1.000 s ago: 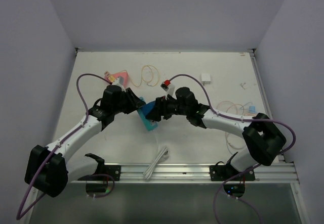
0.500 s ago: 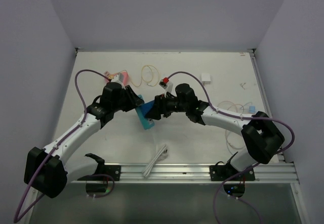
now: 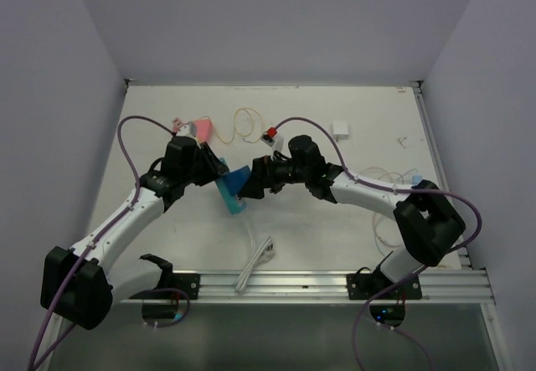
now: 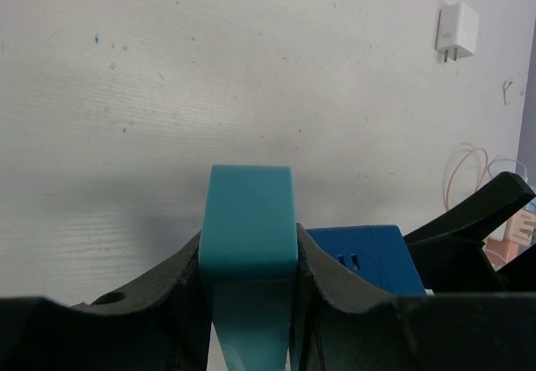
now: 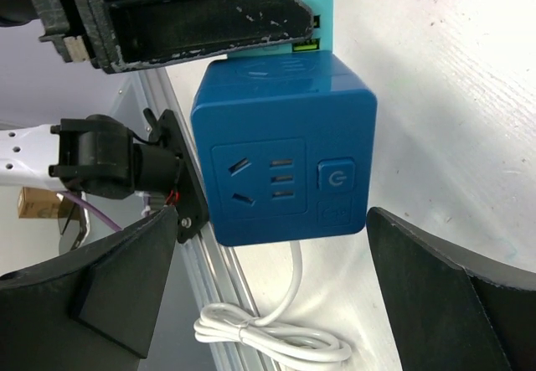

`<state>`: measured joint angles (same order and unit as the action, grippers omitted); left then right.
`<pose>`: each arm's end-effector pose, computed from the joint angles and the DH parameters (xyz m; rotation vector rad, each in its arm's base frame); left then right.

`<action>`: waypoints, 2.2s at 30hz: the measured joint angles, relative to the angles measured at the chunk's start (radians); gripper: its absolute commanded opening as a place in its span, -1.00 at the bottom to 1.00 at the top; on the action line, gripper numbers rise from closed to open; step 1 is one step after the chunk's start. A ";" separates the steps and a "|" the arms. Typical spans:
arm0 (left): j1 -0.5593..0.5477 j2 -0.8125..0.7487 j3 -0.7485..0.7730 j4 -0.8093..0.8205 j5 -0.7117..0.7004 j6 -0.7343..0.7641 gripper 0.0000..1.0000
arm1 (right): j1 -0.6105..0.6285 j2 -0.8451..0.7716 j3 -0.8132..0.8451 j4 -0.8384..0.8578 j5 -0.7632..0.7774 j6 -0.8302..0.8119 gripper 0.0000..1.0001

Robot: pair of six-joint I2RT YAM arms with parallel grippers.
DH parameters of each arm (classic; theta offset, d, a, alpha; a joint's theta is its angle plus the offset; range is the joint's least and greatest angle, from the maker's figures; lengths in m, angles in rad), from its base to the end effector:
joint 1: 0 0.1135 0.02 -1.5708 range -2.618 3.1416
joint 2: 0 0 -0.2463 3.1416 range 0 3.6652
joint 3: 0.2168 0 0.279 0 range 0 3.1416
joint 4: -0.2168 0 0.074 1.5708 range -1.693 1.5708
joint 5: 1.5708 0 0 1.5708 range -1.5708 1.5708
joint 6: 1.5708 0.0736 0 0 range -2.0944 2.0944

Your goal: Pull the plug off the socket

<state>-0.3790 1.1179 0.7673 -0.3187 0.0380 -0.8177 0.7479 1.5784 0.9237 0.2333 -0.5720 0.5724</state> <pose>0.2818 -0.1152 0.2062 -0.4862 2.2797 -0.6720 0.2651 0.3003 0.1859 -0.6029 2.1291 1.3682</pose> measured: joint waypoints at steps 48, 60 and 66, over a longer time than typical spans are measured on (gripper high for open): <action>-0.031 0.031 -0.026 0.026 0.031 0.073 -1.00 | 0.052 0.101 0.141 -0.165 0.091 -0.068 -1.00; -0.076 0.044 -0.024 0.087 0.049 0.050 -1.00 | 0.021 -0.001 0.078 -0.200 0.109 -0.065 -1.00; -0.091 0.051 0.011 0.079 0.041 0.035 -1.00 | -0.011 -0.034 0.070 -0.211 0.076 -0.068 -1.00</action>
<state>-0.4698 1.1687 0.7780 -0.2401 0.0788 -0.7822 0.7368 1.5444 0.9936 0.0219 -0.4961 0.5049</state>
